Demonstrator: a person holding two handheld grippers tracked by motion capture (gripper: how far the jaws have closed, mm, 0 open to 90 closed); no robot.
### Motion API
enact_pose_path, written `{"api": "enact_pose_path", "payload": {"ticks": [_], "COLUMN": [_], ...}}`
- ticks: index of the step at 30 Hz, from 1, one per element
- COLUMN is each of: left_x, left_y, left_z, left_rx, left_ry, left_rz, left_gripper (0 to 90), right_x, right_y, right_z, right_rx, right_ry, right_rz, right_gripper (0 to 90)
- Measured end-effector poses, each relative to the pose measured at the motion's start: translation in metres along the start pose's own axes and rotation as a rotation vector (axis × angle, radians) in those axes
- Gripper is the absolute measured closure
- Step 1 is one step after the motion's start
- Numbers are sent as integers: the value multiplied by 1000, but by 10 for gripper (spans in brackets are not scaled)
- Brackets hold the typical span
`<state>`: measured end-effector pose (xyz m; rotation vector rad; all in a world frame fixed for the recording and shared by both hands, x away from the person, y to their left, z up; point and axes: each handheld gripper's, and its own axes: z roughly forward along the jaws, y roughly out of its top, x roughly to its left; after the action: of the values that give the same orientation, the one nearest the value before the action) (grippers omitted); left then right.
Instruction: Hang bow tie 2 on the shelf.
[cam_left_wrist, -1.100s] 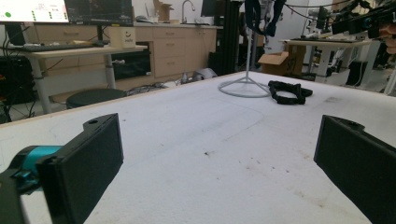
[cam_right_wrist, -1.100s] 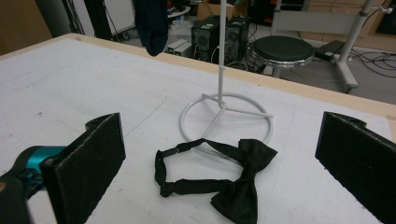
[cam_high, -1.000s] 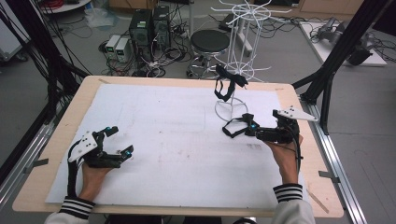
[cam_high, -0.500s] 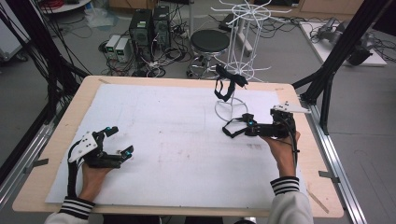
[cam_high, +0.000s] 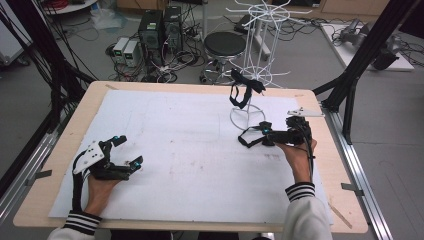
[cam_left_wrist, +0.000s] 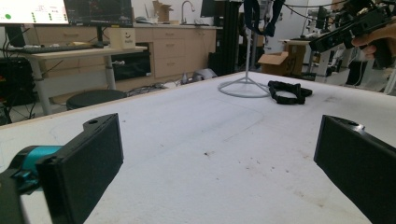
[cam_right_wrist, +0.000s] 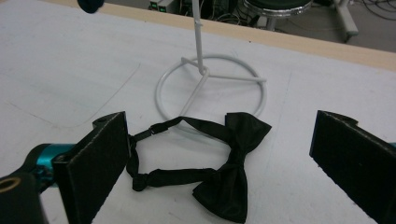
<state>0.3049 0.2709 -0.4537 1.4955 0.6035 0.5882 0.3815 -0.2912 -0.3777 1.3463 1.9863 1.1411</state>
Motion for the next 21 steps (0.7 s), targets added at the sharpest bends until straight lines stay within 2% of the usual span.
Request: {"api": "enact_pose_path", "payload": {"ticks": [6, 9, 12, 17, 21], "left_x": [0, 0, 0, 0, 0], "left_y": [0, 0, 0, 0, 0], "left_z": [0, 0, 0, 0, 0], "left_rx": [1, 0, -1, -1, -1], "left_ry": [-1, -2, -3, -6, -5], "left_rz": [0, 1, 2, 5, 3], "left_gripper": [18, 18, 18, 18, 18], "right_x": [-2, -2, -3, -6, -10], "right_y": [2, 5, 6, 3, 1], "right_z": [11, 18, 23, 32, 39], "right_rx": [60, 113, 133, 184, 215], "right_ry": [1, -16, -27, -55, -57], "right_rz": [11, 14, 41, 60, 67], "right_gripper": [44, 52, 62, 65, 132]}}
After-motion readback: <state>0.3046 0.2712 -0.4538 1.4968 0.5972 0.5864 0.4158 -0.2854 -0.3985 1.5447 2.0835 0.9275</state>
